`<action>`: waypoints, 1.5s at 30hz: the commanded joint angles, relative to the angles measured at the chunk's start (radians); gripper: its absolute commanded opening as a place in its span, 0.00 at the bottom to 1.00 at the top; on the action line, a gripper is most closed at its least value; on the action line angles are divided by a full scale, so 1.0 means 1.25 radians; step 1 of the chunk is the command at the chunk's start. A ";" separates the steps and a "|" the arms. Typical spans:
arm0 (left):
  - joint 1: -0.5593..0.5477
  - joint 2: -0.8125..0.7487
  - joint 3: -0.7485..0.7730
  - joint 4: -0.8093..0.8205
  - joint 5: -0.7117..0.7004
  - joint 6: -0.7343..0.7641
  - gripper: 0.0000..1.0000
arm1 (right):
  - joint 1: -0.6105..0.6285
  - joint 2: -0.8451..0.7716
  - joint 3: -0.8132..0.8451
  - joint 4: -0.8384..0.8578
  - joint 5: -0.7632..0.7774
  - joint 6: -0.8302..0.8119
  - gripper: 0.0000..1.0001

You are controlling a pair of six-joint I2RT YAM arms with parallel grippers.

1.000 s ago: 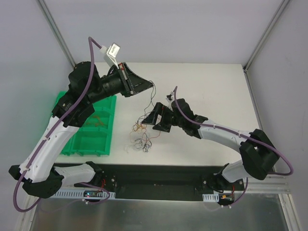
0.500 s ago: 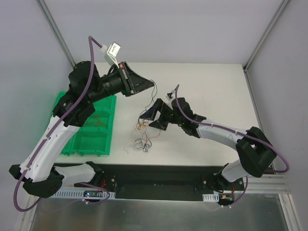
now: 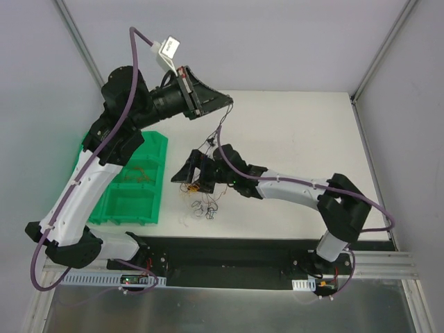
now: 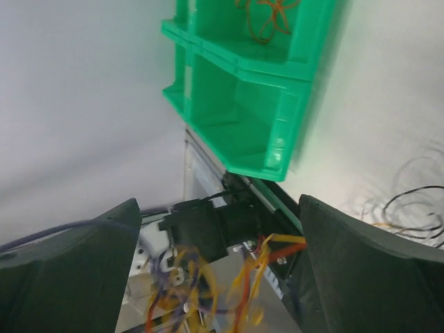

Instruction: Untangle the cables

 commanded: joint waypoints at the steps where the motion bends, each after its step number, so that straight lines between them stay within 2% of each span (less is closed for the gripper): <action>1: 0.001 0.042 0.185 0.055 0.027 0.007 0.00 | 0.005 0.086 0.045 -0.127 0.068 -0.017 0.99; 5: 0.001 0.057 0.317 0.009 -0.012 0.030 0.00 | -0.108 0.043 -0.074 -0.183 0.124 -0.019 0.96; 7: 0.001 0.047 0.362 -0.034 -0.052 0.064 0.00 | -0.184 -0.005 -0.145 -0.192 0.132 -0.074 0.96; 10: 0.002 0.025 0.410 -0.061 -0.116 0.110 0.00 | -0.294 -0.059 -0.195 -0.291 0.124 -0.170 0.96; 16: 0.002 -0.001 0.489 -0.095 -0.221 0.165 0.00 | -0.550 -0.192 -0.323 -0.366 0.099 -0.284 0.97; 18: 0.002 -0.013 0.486 -0.100 -0.238 0.170 0.00 | -0.648 -0.220 -0.328 -0.412 0.089 -0.326 0.97; 21: 0.002 -0.029 0.472 -0.101 -0.260 0.172 0.00 | -0.745 -0.235 -0.295 -0.496 0.109 -0.392 0.98; 24: 0.002 -0.035 0.444 -0.107 -0.260 0.197 0.00 | -0.775 -0.238 -0.245 -0.523 0.040 -0.444 0.97; 26: 0.002 -0.041 0.384 -0.115 -0.226 0.189 0.00 | -0.762 -0.242 -0.200 -0.545 -0.006 -0.485 0.96; 29: 0.002 -0.057 0.228 -0.117 -0.128 0.143 0.00 | -0.742 -0.249 -0.136 -0.639 -0.060 -0.526 0.93; 33: 0.002 -0.044 -0.011 -0.116 0.057 0.116 0.21 | -0.730 -0.300 -0.126 -0.684 -0.174 -0.530 0.93; 37: -0.015 -0.042 -0.216 -0.067 0.152 0.199 0.53 | -0.694 -0.361 -0.126 -0.678 -0.307 -0.508 0.93; 38: -0.019 -0.040 -0.257 -0.052 0.173 0.219 0.59 | -0.686 -0.373 -0.129 -0.668 -0.331 -0.494 0.93; 42: -0.047 -0.030 -0.376 0.030 0.217 0.256 0.68 | -0.664 -0.410 -0.128 -0.644 -0.400 -0.436 0.93; 45: -0.053 -0.014 -0.455 0.097 0.244 0.214 0.69 | -0.650 -0.428 -0.133 -0.610 -0.428 -0.377 0.93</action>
